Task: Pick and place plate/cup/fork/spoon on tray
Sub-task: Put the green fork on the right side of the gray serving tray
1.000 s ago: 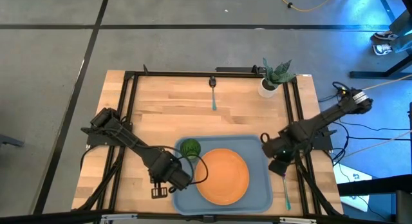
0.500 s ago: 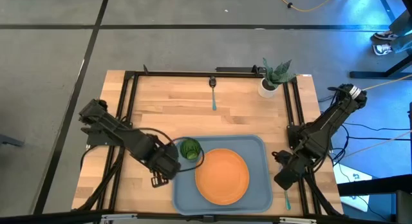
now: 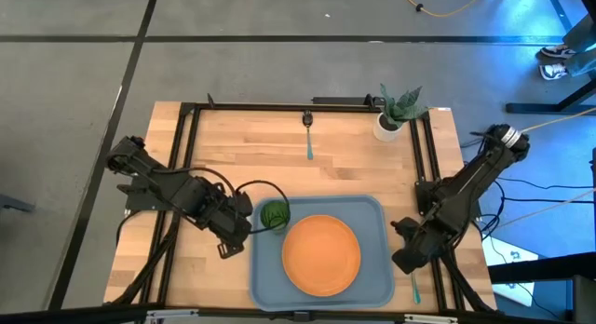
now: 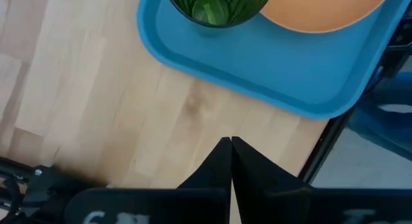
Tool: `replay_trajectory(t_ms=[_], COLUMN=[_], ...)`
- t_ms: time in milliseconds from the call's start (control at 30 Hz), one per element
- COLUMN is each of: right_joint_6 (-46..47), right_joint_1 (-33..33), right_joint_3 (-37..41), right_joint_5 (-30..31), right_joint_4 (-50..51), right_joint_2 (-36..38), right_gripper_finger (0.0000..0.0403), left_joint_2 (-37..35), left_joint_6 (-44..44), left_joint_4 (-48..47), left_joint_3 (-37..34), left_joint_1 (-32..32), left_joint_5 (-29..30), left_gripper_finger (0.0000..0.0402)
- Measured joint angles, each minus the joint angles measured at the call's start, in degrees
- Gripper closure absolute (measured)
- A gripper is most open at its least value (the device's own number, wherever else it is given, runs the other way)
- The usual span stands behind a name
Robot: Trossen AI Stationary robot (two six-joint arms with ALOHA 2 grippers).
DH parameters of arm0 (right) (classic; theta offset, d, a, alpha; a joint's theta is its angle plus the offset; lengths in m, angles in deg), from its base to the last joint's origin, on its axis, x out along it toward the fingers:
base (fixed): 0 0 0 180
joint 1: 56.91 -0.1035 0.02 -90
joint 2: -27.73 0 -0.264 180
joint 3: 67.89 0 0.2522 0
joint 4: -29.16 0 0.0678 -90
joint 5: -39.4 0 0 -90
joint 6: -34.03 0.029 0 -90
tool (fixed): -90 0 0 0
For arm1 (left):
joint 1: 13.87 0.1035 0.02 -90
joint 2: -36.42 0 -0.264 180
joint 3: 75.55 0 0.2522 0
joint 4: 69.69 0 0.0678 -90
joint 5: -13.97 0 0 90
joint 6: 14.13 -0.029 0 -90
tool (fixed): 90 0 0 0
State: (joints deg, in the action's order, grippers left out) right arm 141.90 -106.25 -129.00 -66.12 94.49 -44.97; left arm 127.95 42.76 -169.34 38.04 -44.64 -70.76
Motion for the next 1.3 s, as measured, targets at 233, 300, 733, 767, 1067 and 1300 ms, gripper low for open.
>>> replay_trajectory(t_ms=[233,300,733,767,1067,1300], right_joint_6=[-1.69,-5.56,-24.9,-27.7,-52.78,-58.96], right_joint_1=[0.02,0.04,2.26,2.71,6.74,7.23], right_joint_3=[0.04,0.04,0.04,0.04,0.04,0.04], right_joint_5=[-0.14,-1.01,2.02,2.51,6.17,9.69], right_joint_4=[-0.38,-0.37,10.7,12.01,12.59,12.37], right_joint_2=[-6.12,-7.47,-5.82,-5.33,-3.6,-3.6], right_gripper_finger=[0.0316,0.0315,0.0315,0.0315,0.0315,0.0315], left_joint_2=[0.02,0.02,0.02,0.02,0.02,0.02], left_joint_6=[-0.32,-0.82,-1.94,-1.95,-1.97,-1.98], left_joint_4=[0.1,0.09,1.0,1.33,2.09,2.5], left_joint_3=[0.0,0.0,0.0,0.0,0.0,0.0], left_joint_1=[0.0,0.0,0.44,0.44,0.44,0.44], left_joint_5=[1.75,1.75,1.44,1.45,1.49,1.49], left_gripper_finger=[0.0401,0.0401,0.0401,0.0401,0.0401,0.0401])
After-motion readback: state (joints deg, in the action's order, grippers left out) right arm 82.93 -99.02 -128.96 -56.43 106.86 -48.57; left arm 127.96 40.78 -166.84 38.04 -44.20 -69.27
